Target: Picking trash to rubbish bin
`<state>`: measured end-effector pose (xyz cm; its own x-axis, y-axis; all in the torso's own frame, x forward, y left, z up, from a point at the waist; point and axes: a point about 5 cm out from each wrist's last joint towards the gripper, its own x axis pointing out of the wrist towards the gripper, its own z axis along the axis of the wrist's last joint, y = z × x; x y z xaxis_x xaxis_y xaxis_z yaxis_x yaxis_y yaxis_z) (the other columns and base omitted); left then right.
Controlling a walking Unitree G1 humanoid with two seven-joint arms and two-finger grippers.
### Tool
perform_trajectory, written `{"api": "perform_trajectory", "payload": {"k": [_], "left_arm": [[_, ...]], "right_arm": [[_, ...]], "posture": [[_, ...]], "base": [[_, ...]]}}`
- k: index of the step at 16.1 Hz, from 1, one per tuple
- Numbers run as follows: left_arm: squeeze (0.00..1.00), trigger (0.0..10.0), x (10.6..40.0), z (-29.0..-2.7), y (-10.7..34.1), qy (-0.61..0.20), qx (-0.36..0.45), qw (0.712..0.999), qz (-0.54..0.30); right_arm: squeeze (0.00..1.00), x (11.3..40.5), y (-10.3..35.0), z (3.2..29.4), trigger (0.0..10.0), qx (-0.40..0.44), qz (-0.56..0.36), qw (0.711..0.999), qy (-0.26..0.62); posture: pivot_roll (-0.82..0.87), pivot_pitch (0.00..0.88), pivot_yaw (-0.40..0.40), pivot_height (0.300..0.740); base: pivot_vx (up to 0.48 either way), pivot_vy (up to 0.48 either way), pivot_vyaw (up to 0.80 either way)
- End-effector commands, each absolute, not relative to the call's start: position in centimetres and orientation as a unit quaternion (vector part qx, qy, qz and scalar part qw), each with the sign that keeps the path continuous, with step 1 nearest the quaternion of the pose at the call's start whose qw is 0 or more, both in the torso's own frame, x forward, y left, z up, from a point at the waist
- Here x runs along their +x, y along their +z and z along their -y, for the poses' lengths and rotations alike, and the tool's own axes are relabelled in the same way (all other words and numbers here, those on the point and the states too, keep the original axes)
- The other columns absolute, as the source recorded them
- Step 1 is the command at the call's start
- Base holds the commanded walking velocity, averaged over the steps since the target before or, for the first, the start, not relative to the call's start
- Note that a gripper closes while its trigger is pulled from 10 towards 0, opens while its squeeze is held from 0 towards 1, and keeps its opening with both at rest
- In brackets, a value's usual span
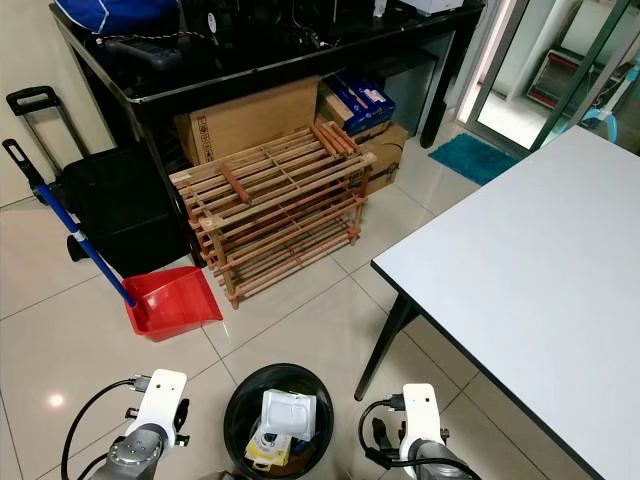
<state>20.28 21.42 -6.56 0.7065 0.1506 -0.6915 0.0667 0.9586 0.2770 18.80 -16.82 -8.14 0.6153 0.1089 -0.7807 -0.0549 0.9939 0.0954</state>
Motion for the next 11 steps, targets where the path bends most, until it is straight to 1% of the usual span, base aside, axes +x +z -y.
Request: {"api": "perform_trajectory", "payload": {"k": [1,11], "left_arm": [[0.00,10.0,19.71,-21.18,-6.96,0.020,0.147,0.907,-0.393],[0.00,10.0,19.65,-20.96,-7.01,0.017,0.148,0.908,-0.392]], "right_arm": [[0.00,18.52,-8.27,17.18,10.0,0.037,-0.442,0.896,0.037],[0.00,18.85,-8.12,16.84,10.0,0.042,-0.438,0.897,0.051]], "posture": [[-0.01,0.024,-0.059,0.740],[-0.01,0.026,-0.060,0.740]], "base": [[0.000,0.000,0.00],[0.000,0.000,0.00]]}}
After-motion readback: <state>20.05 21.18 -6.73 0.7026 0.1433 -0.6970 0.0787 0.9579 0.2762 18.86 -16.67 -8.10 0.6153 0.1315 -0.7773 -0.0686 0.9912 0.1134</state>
